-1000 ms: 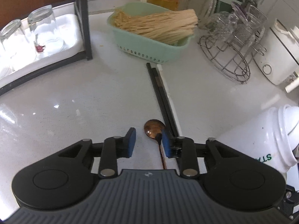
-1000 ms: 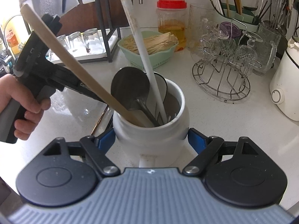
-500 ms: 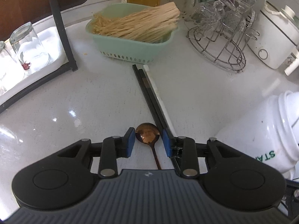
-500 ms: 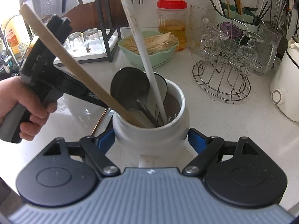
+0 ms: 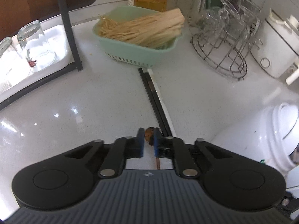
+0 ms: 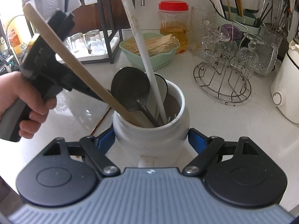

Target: Organize utensils

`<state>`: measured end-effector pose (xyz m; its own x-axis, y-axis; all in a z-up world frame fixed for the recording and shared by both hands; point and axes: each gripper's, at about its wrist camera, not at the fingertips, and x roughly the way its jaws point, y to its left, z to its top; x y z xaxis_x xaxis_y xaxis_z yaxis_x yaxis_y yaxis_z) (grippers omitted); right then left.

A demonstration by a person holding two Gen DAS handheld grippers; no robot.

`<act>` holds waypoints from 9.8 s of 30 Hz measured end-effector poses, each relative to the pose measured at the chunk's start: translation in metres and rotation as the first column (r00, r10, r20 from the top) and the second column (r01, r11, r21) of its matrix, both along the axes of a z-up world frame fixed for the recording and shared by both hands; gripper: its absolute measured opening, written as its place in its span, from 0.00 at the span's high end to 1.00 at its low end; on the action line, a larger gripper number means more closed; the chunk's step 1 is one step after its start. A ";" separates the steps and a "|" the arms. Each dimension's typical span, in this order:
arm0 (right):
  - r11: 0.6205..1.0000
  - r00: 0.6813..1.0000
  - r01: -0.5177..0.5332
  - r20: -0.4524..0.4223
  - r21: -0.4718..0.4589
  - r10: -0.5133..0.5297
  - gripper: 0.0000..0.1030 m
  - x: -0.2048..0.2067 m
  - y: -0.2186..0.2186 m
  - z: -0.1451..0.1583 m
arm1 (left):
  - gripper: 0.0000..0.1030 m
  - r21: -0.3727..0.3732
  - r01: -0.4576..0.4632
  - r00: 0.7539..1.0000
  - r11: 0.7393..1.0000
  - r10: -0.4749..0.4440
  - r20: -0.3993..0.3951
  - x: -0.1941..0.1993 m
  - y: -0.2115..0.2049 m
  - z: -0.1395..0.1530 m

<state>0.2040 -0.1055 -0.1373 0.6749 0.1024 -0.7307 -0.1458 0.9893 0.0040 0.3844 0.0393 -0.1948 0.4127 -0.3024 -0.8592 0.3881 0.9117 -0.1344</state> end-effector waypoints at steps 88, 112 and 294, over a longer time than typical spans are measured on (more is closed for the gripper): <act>0.995 0.990 -0.094 0.102 -0.025 0.096 0.12 -0.005 -0.005 -0.019 | 0.99 -0.110 -0.214 0.975 0.971 0.220 0.042 -0.110 0.040 0.084; 0.997 0.991 -0.064 0.116 -0.036 0.068 0.12 -0.005 -0.008 -0.020 | 0.55 0.057 -0.014 0.992 0.998 0.007 0.122 -0.040 0.009 0.009; 0.994 0.988 -0.110 0.103 -0.025 0.112 0.13 -0.004 -0.005 -0.022 | 0.99 -0.156 -0.125 0.960 0.980 0.159 0.230 -0.122 -0.038 0.202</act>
